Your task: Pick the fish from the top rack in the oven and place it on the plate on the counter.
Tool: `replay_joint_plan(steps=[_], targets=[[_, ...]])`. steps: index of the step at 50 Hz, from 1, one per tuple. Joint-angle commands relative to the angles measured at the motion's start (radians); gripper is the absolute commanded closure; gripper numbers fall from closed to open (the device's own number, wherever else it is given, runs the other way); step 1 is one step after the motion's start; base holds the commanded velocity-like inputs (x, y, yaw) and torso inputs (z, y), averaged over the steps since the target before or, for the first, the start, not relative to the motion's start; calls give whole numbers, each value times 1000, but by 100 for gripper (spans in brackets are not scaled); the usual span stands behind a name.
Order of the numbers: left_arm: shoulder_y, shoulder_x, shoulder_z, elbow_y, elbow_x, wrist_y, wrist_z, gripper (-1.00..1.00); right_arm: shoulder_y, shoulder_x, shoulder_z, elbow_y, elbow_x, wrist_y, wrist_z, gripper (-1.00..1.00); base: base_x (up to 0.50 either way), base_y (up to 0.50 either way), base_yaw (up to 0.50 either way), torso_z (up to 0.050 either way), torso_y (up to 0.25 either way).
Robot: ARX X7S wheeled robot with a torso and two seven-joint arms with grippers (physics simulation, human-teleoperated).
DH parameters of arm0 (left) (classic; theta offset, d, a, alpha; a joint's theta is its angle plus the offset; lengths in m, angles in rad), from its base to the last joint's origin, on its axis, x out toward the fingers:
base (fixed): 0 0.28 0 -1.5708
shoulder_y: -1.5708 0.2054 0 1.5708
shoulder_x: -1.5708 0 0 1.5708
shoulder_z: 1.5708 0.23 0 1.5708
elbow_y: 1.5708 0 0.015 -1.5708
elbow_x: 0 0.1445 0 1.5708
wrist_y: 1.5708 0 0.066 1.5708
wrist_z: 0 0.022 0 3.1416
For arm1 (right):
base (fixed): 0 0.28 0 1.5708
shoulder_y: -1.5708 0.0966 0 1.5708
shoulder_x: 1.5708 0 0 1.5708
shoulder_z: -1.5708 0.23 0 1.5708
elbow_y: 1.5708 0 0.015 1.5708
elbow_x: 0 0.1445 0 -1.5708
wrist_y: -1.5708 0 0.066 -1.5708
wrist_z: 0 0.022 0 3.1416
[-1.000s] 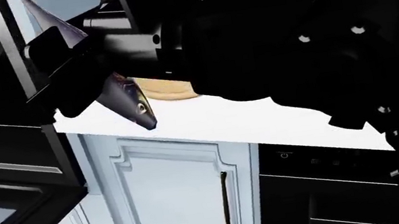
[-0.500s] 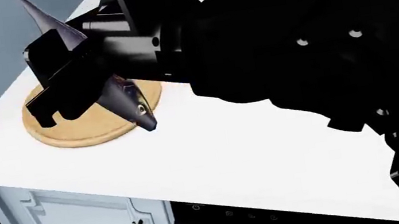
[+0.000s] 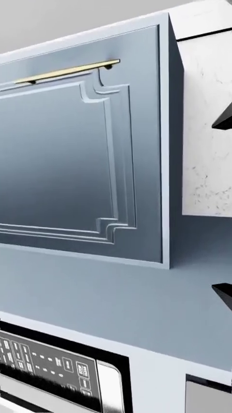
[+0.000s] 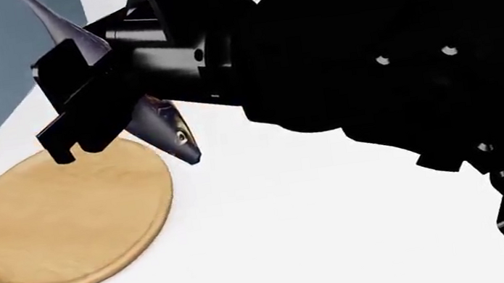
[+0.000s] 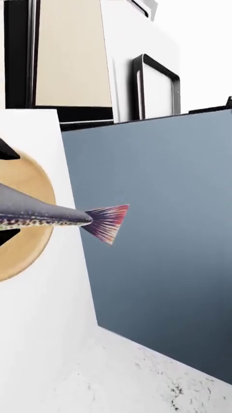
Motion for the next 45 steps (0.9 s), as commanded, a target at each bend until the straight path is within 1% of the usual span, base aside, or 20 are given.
replay_joint_plan(steps=[1, 16, 32, 45], targets=[[-9, 0, 6, -3, -2, 0, 1, -100, 2, 0, 9, 0, -12, -13, -10, 100, 0, 0, 0, 0, 0], [2, -9, 7, 1, 4, 11, -1, -100, 3, -1, 2, -3, -22, -14, -8, 100, 0, 0, 0, 0, 1], [5, -7, 16, 1, 13, 18, -1, -100, 0, 0, 4, 1, -24, -21, -4, 100, 369, 336, 0, 0, 1], [1, -15, 16, -2, 9, 23, 1, -100, -1, -21, -14, 38, -56, -36, -33, 100, 0, 0, 0, 0, 1]])
